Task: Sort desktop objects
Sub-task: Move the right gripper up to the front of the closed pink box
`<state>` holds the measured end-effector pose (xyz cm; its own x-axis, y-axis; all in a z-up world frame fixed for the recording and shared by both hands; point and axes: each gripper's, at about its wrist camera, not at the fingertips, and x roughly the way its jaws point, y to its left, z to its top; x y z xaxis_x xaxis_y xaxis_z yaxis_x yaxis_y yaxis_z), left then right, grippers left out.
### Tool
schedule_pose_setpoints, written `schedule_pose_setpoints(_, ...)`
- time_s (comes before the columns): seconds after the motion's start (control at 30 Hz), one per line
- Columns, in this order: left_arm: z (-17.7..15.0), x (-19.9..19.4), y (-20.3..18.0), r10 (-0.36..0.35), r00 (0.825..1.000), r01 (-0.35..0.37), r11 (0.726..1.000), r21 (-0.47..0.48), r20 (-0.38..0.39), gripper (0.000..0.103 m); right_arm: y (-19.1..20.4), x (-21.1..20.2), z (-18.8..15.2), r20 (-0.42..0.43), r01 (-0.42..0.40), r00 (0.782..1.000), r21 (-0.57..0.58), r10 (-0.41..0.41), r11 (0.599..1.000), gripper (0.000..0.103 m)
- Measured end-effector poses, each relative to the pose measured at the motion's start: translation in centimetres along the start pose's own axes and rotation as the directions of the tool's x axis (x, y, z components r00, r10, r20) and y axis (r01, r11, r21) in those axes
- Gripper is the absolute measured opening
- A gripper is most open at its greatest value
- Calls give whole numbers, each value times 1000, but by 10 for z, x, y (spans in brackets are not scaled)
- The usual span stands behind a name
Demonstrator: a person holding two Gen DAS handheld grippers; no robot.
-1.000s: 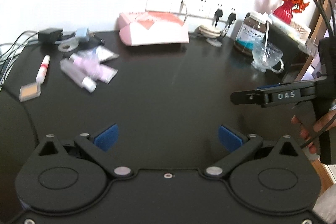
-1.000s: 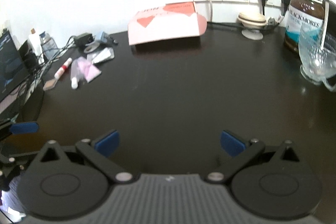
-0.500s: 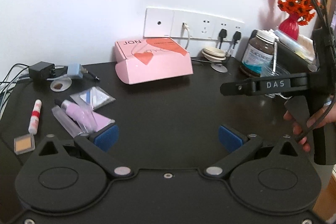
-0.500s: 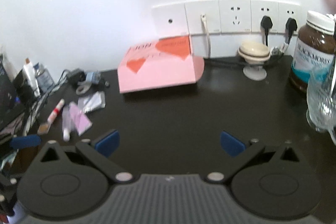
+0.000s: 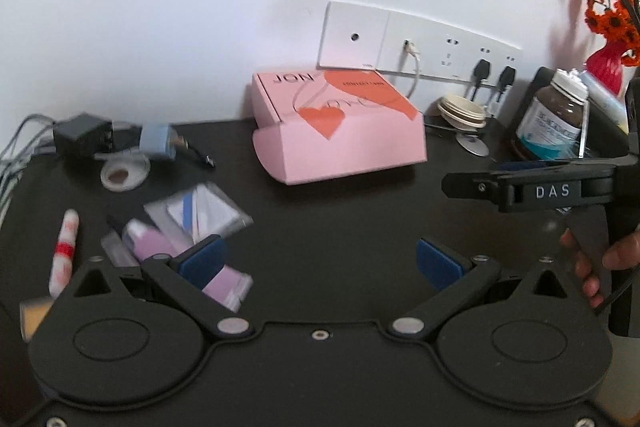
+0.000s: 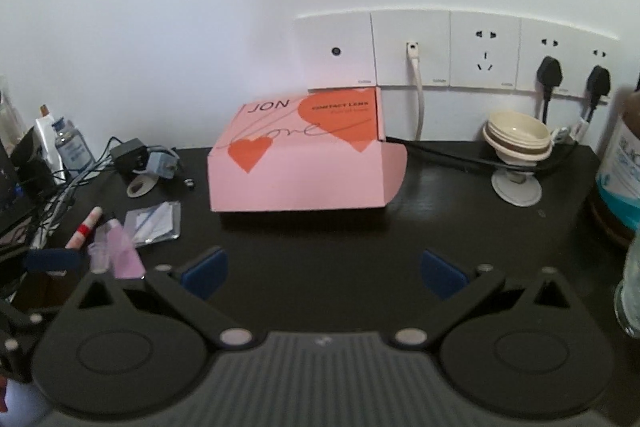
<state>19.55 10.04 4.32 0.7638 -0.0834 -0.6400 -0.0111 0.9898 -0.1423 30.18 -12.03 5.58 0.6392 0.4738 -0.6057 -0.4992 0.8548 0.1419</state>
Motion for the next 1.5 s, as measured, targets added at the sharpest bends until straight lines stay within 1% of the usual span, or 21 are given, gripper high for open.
schedule_pose_setpoints(0.07,7,7,2,12,1000,-12,1000,5,7,103,-3,9,5,-1,4,1000,4,-4,1000,102)
schedule_pose_setpoints(0.2,9,19,4,36,999,-36,999,-9,4,103,-10,26,15,7,9,1000,7,-9,1000,102)
schedule_pose_setpoints(0.43,-11,21,4,66,998,-66,998,-24,-8,103,-10,57,18,-8,10,1000,-33,-11,999,102)
schedule_pose_setpoints(0.63,-27,23,3,90,996,-91,995,-37,-19,103,0,76,14,-10,6,1000,-91,-7,996,102)
schedule_pose_setpoints(0.87,-28,17,3,97,995,-98,993,-61,-19,103,13,90,11,-10,7,1000,-153,-9,988,102)
schedule_pose_setpoints(1.0,-30,15,2,103,995,-104,992,-73,-18,103,17,99,9,-9,35,999,-183,-37,982,102)
schedule_pose_setpoints(1.1,-32,13,1,105,994,-107,991,-77,-24,103,19,108,8,-2,81,997,-204,-83,976,102)
schedule_pose_setpoints(1.27,-36,11,1,111,993,-113,990,-79,-32,103,18,115,6,33,153,988,-186,-150,971,102)
schedule_pose_setpoints(1.4,-36,10,1,111,994,-112,990,-86,-25,103,21,111,8,66,180,983,-203,-170,962,102)
schedule_pose_setpoints(1.5,-35,9,-1,106,994,-107,990,-90,-17,103,26,93,8,174,175,975,-223,-138,959,102)
